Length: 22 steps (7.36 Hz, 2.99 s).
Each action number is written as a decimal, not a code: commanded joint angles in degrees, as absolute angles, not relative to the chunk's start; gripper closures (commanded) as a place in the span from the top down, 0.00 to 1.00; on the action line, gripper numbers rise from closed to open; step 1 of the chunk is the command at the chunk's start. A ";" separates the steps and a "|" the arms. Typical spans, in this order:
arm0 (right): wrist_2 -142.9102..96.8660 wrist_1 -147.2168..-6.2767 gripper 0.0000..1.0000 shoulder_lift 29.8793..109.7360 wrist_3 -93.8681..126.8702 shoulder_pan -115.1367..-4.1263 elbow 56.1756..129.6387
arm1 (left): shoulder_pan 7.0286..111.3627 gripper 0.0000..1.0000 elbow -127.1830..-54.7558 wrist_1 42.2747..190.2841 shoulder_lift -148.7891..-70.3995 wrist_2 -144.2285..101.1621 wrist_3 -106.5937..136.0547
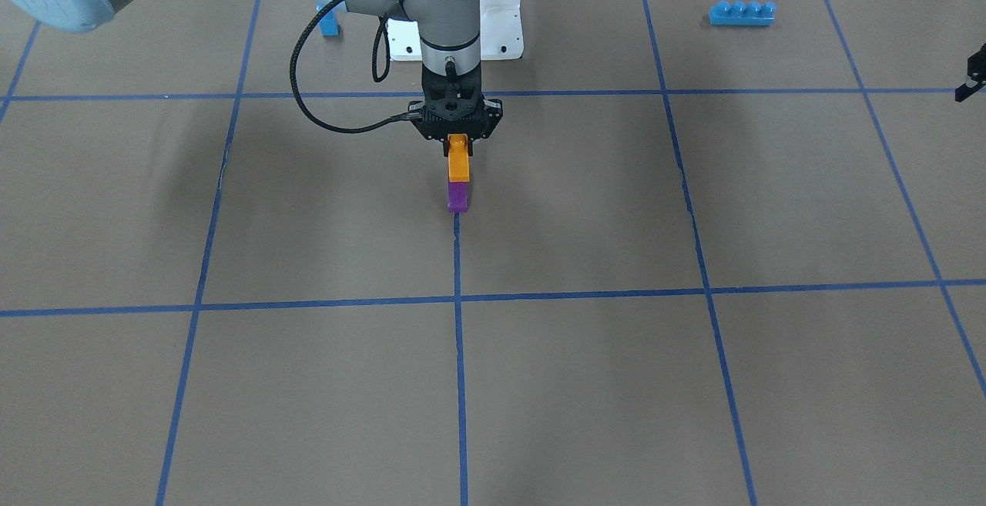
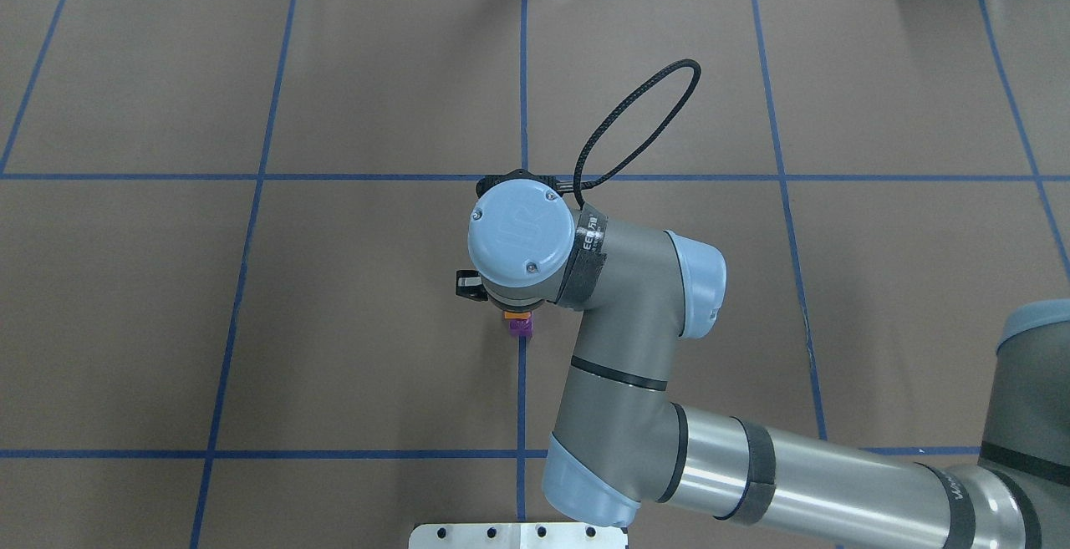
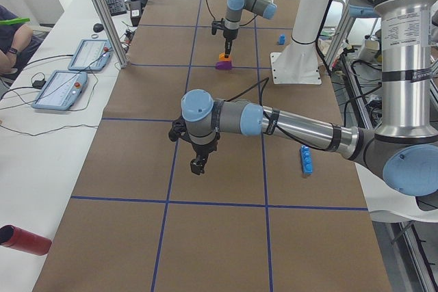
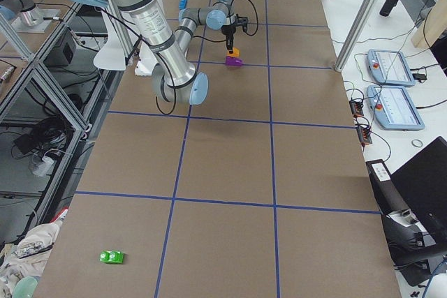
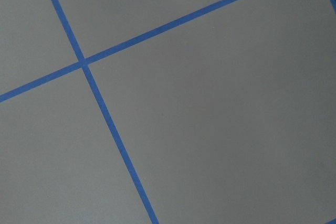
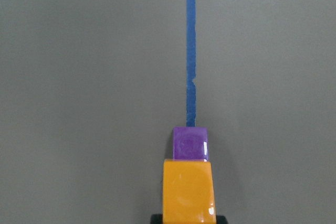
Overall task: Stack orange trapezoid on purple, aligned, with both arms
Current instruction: 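Lower the orange trapezoid onto the purple block, aligning it, then hold the orange trapezoid on the purple block with the right gripper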
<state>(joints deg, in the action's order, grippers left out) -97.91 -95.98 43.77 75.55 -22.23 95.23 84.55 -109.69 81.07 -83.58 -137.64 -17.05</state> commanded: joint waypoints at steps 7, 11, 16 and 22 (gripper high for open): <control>-96.15 -96.06 0.00 44.21 75.94 -21.62 94.83 | 84.55 1.00 -109.60 81.04 -83.67 -137.64 -17.05; -95.72 -96.06 0.00 44.21 75.94 -21.62 94.83 | 84.55 1.00 -109.34 81.12 -83.76 -137.64 -17.05; -91.15 -96.06 0.00 44.21 75.94 -19.96 95.10 | 84.46 1.00 -109.34 81.12 -83.76 -137.64 -17.05; -88.16 -95.98 0.00 44.30 76.81 -19.34 95.19 | 84.46 1.00 -109.34 81.12 -83.76 -137.64 -17.05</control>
<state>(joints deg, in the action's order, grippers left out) -88.56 -96.01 44.27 76.14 -19.52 95.18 84.46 -109.34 81.12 -83.76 -137.64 -17.05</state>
